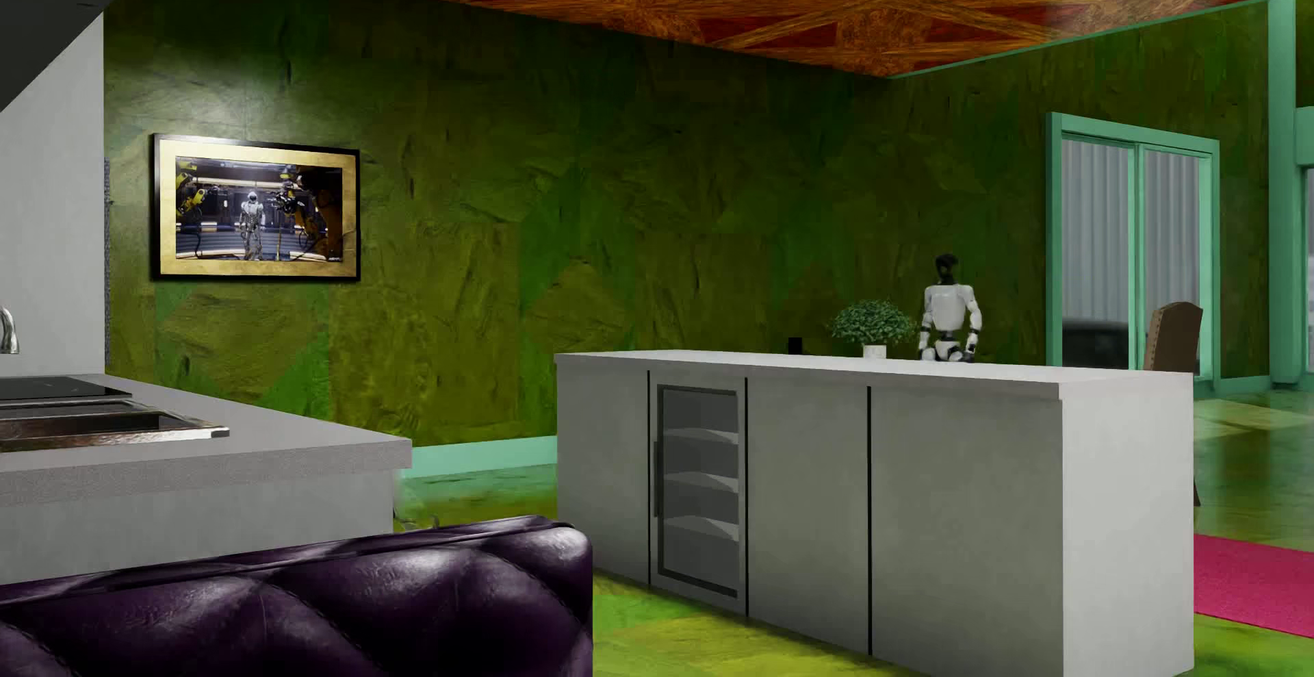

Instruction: Walk towards the counter

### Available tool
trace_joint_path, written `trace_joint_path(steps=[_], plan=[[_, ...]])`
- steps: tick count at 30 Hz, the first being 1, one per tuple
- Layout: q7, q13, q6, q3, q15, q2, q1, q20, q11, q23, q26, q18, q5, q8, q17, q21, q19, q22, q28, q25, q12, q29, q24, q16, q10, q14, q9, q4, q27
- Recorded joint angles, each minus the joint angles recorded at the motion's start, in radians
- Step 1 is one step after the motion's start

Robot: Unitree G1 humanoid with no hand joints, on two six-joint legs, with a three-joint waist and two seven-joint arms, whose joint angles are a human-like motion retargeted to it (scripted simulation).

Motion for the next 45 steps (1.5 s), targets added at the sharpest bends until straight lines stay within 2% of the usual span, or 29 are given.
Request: trace_joint_path(steps=[1,3,6,8,10,13,16,18,19,21,22,23,25,26,29,30,31,32,33,34,35,36,37,38,39,40,41,43,45], plan=[[0.000,0.004,-0.004,-0.002,0.010,0.001,-0.003,-0.006,0.007,-0.011,0.000,0.000,0.001,0.000,-0.003,0.004,0.000,-0.001,0.000,0.000,0.004,0.000,0.000,0.003,0.098,-0.037,0.002,-0.003,0.000],[0.000,0.010,-0.009,0.032,0.015,-0.003,-0.042,0.002,0.026,-0.033,0.000,0.000,0.010,0.000,-0.007,0.012,0.000,-0.001,0.000,0.000,0.018,0.000,0.000,0.008,0.288,-0.242,0.000,-0.015,0.000],[0.000,-0.001,0.013,0.071,-0.023,0.068,-0.221,0.043,0.046,-0.102,0.000,0.000,0.035,0.000,-0.033,-0.010,0.000,-0.029,0.000,0.000,0.034,0.000,0.000,0.005,0.618,-0.278,0.067,0.012,0.000],[0.000,-0.021,0.011,0.130,-0.100,0.123,-0.351,0.047,0.027,-0.155,0.000,0.000,0.025,0.000,-0.039,-0.025,0.000,-0.044,0.000,0.000,0.050,0.000,0.000,0.004,0.759,-0.275,0.089,0.015,0.000],[0.000,-0.045,-0.019,0.211,-0.174,0.177,-0.456,0.052,-0.008,-0.175,0.000,0.000,-0.012,0.000,-0.019,-0.057,0.000,-0.036,0.000,0.000,0.078,0.000,0.000,0.016,0.709,-0.246,0.085,0.016,0.000],[0.000,-0.090,-0.022,0.241,-0.319,0.302,-0.584,0.027,-0.050,-0.219,0.000,0.000,-0.027,0.000,-0.040,-0.025,0.000,0.015,0.000,0.000,0.095,0.000,0.000,0.020,0.552,-0.116,0.106,0.044,0.000],[0.000,-0.130,-0.018,0.278,-0.360,0.401,-0.659,-0.003,-0.058,-0.209,0.000,0.000,-0.040,0.000,-0.041,-0.005,0.000,0.063,0.000,0.000,0.097,0.000,0.000,0.016,0.436,-0.098,0.107,0.064,0.000],[0.000,-0.123,-0.025,0.311,-0.305,0.450,-0.687,0.007,-0.043,-0.165,0.000,0.000,-0.067,0.000,-0.035,-0.017,0.000,0.086,0.000,0.000,0.109,0.000,0.000,0.015,0.510,-0.123,0.097,0.065,0.000],[0.000,-0.106,-0.036,0.330,-0.226,0.449,-0.694,0.012,-0.005,-0.143,0.000,0.000,-0.081,0.000,-0.027,0.002,0.000,0.099,0.000,0.000,0.109,0.000,0.000,0.017,0.571,-0.131,0.089,0.062,0.000],[0.000,-0.071,-0.059,0.322,0.057,0.396,-0.652,-0.009,0.191,-0.058,0.000,0.000,-0.116,0.000,-0.015,0.045,0.000,0.129,0.000,0.000,0.097,0.000,0.000,0.017,0.670,-0.189,0.084,0.023,0.000],[0.000,-0.053,-0.049,0.297,0.205,0.320,-0.604,-0.009,0.366,-0.017,0.000,0.000,-0.118,0.000,-0.012,0.056,0.000,0.128,0.000,0.000,0.089,0.000,0.000,0.013,0.681,-0.228,0.083,0.004,0.000],[0.000,-0.038,-0.039,0.268,0.281,0.216,-0.541,-0.004,0.574,0.008,0.000,0.000,-0.120,0.000,-0.016,0.066,0.000,0.107,0.000,0.000,0.081,0.000,0.000,0.008,0.673,-0.261,0.091,-0.015,0.000],[0.000,0.009,-0.017,0.174,0.256,0.005,-0.385,0.000,0.864,0.013,0.000,0.000,-0.114,0.000,-0.020,0.043,0.000,0.041,0.000,0.000,0.061,0.000,0.000,0.005,0.614,-0.309,0.111,-0.046,0.000],[0.000,0.028,0.002,0.121,0.244,-0.102,-0.298,0.005,0.874,0.014,0.000,0.000,-0.100,0.000,-0.019,0.036,0.000,0.006,0.000,0.000,0.046,0.000,0.000,0.006,0.558,-0.315,0.115,-0.045,0.000],[0.000,0.067,0.039,-0.029,0.373,-0.325,-0.023,0.051,0.460,0.018,0.000,0.000,-0.076,0.000,-0.033,0.044,0.000,-0.110,0.000,0.000,0.026,0.000,0.000,0.021,0.363,-0.310,0.126,-0.035,0.000],[0.000,0.079,0.047,-0.076,0.370,-0.368,0.056,0.046,0.275,0.011,0.000,0.000,-0.083,0.000,-0.037,0.040,0.000,-0.145,0.000,0.000,0.012,0.000,0.000,0.032,0.315,-0.329,0.121,-0.029,0.000],[0.000,0.085,0.047,-0.106,0.259,-0.409,0.120,0.054,0.128,0.006,0.000,0.000,-0.089,0.000,-0.038,0.036,0.000,-0.176,0.000,0.000,-0.004,0.000,0.000,0.043,0.286,-0.354,0.111,-0.027,0.000],[0.000,0.092,0.050,-0.130,0.083,-0.440,0.178,0.056,0.045,0.001,0.000,0.000,-0.098,0.000,-0.041,0.034,0.000,-0.194,0.000,0.000,-0.023,0.000,0.000,0.052,0.275,-0.378,0.105,-0.022,0.000],[0.000,0.096,0.057,-0.155,-0.016,-0.459,0.219,0.058,0.040,-0.001,0.000,0.000,-0.113,0.000,-0.043,0.032,0.000,-0.200,0.000,0.000,-0.042,0.000,0.000,0.056,0.280,-0.389,0.104,-0.012,0.000],[0.000,0.099,0.061,-0.180,0.062,-0.480,0.247,0.070,0.064,0.003,0.000,0.000,-0.121,0.000,-0.041,0.027,0.000,-0.194,0.000,0.000,-0.052,0.000,0.000,0.053,0.301,-0.375,0.104,-0.004,0.000],[0.000,0.104,0.068,-0.206,0.242,-0.516,0.270,0.086,0.101,0.012,0.000,0.000,-0.106,0.000,-0.039,0.033,0.000,-0.176,0.000,0.000,-0.043,0.000,0.000,0.047,0.347,-0.323,0.103,0.016,0.000],[0.000,0.101,0.088,-0.207,0.387,-0.538,0.251,0.102,0.183,0.028,0.000,0.000,-0.087,0.000,-0.034,0.033,0.000,-0.151,0.000,0.000,-0.032,0.000,0.000,0.034,0.432,-0.207,0.091,0.045,0.000],[0.000,0.098,0.108,-0.177,0.432,-0.521,0.211,0.099,0.245,0.051,0.000,0.000,-0.048,0.000,-0.031,0.044,0.000,-0.114,0.000,0.000,-0.016,0.000,0.000,0.021,0.570,-0.053,0.081,0.071,0.000],[0.000,0.087,0.109,-0.138,0.415,-0.477,0.130,0.080,0.276,0.065,0.000,0.000,-0.008,0.000,-0.026,0.057,0.000,-0.084,0.000,0.000,0.003,0.000,0.000,0.021,0.755,0.062,0.072,0.081,0.000],[0.000,0.076,0.113,-0.101,0.369,-0.415,0.018,0.068,0.276,0.073,0.000,0.000,0.032,0.000,-0.017,0.031,0.000,-0.076,0.000,0.000,0.023,0.000,0.000,0.022,0.947,0.061,0.066,0.102,0.000],[0.000,0.064,0.110,-0.058,0.298,-0.318,-0.080,0.069,0.244,0.074,0.000,0.000,0.054,0.000,-0.010,-0.006,0.000,-0.075,0.000,0.000,0.043,0.000,0.000,0.019,1.081,-0.046,0.070,0.109,0.000],[0.000,0.044,0.088,-0.005,0.221,-0.201,-0.167,0.054,0.193,0.062,0.000,0.000,0.053,0.000,-0.015,-0.009,0.000,-0.060,0.000,0.000,0.053,0.000,0.000,0.020,1.126,-0.158,0.080,0.091,0.000],[0.000,0.009,0.037,0.121,0.069,0.000,-0.329,0.054,0.093,-0.006,0.000,0.000,0.026,0.000,-0.039,-0.014,0.000,-0.041,0.000,0.000,0.081,0.000,0.000,0.025,1.010,-0.235,0.083,0.068,0.000],[0.000,-0.023,0.010,0.213,-0.090,0.194,-0.430,0.063,-0.001,-0.112,0.000,0.000,-0.015,0.000,-0.071,-0.032,0.000,-0.041,0.000,0.000,0.103,0.000,0.000,0.036,0.723,-0.208,0.094,0.072,0.000]])
